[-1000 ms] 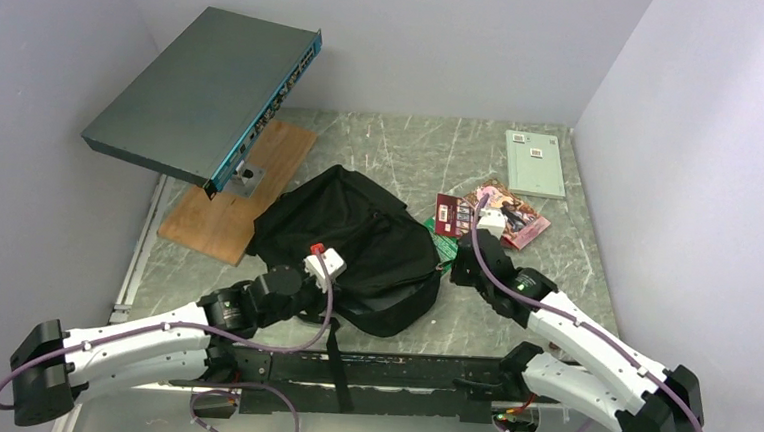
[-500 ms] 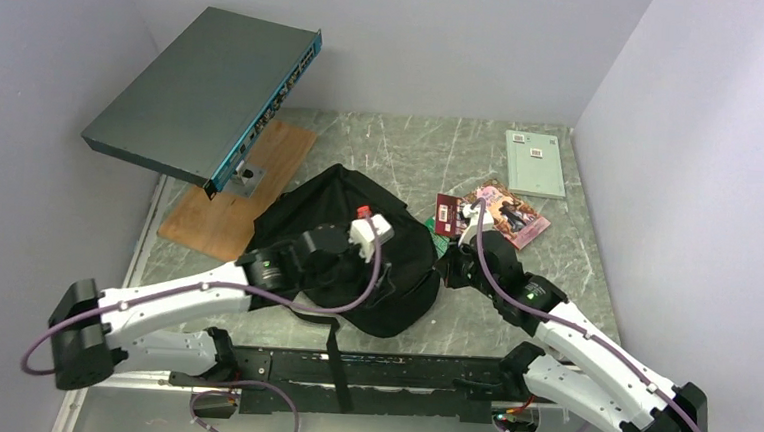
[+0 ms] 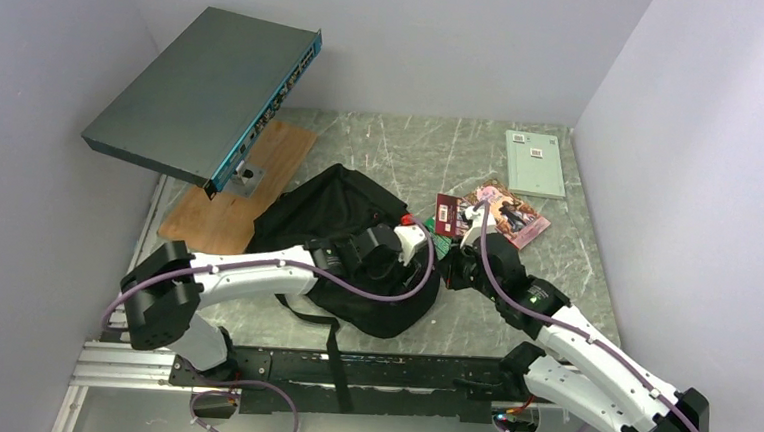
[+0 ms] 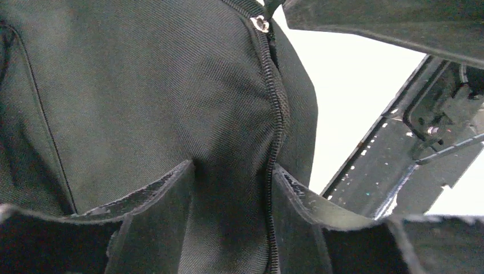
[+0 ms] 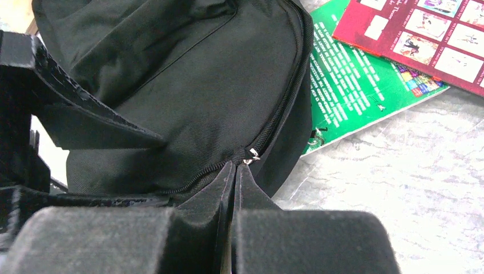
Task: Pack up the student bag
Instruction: Unzip the student bag at the center of the board.
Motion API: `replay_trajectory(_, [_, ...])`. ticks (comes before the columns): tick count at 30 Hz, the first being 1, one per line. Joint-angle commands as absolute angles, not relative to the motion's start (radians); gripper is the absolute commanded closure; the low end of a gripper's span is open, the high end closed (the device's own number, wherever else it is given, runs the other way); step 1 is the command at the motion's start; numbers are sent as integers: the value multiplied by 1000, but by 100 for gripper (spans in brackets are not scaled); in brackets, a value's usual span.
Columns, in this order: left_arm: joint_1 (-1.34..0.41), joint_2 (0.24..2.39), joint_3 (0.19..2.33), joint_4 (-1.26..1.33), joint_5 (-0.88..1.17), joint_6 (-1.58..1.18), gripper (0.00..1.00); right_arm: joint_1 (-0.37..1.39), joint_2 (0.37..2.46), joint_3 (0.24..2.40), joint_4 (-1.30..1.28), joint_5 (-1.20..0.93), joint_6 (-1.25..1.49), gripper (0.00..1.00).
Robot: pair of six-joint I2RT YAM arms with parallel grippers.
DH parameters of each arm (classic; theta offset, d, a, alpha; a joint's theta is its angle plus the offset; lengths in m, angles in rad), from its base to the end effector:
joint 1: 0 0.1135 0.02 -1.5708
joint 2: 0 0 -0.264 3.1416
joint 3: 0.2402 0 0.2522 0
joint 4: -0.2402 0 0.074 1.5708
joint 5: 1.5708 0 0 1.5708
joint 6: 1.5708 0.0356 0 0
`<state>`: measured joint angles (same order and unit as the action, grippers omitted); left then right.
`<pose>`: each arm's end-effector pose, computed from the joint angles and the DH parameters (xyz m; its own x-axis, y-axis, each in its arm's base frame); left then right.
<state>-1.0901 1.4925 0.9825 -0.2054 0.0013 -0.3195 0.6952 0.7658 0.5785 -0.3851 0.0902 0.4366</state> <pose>0.1503 -0.2883 0.2376 -0.5666 0.4072 -0.7164 0.7470 0.6208 -0.2379 0.1353 0.1087 0.2505 -0.6221 0.0295 -0.7824 -0.3495 0.8837 0.3113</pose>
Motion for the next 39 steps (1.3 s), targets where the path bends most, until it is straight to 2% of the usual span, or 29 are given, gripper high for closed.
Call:
replay_trajectory(1, [-1104,1508,1050,-287,-116,-325,56,692,774,591,-328,104,442,100])
replay_trajectory(4, [-1114,1460,1027,-323,-180,-307,95,692,792,599,-328,137,460,100])
replay_trajectory(5, [-1119,1424,1016,-328,-213,-302,100,692,796,603,-330,154,467,100])
replay_trajectory(11, [-1164,1224,940,-356,-334,-270,100,682,871,638,-366,247,511,100])
replay_trajectory(17, [-1244,1069,877,-334,-377,-254,100,608,1001,697,-328,221,502,100])
replay_trajectory(22, [-1315,1031,879,-361,-459,-245,100,532,1167,805,-268,179,439,100])
replay_trajectory(30, [-1325,991,892,-423,-533,-293,100,496,1447,999,-181,76,322,100])
replay_trajectory(36, [-1321,986,874,-499,-659,-468,100,496,1608,1182,-300,-92,268,100])
replay_trajectory(37, [-1320,998,878,-511,-659,-487,100,497,1610,1188,-317,-98,262,94])
replay_trajectory(39, [-1313,1032,896,-535,-643,-518,100,496,1599,1187,-357,-76,244,70])
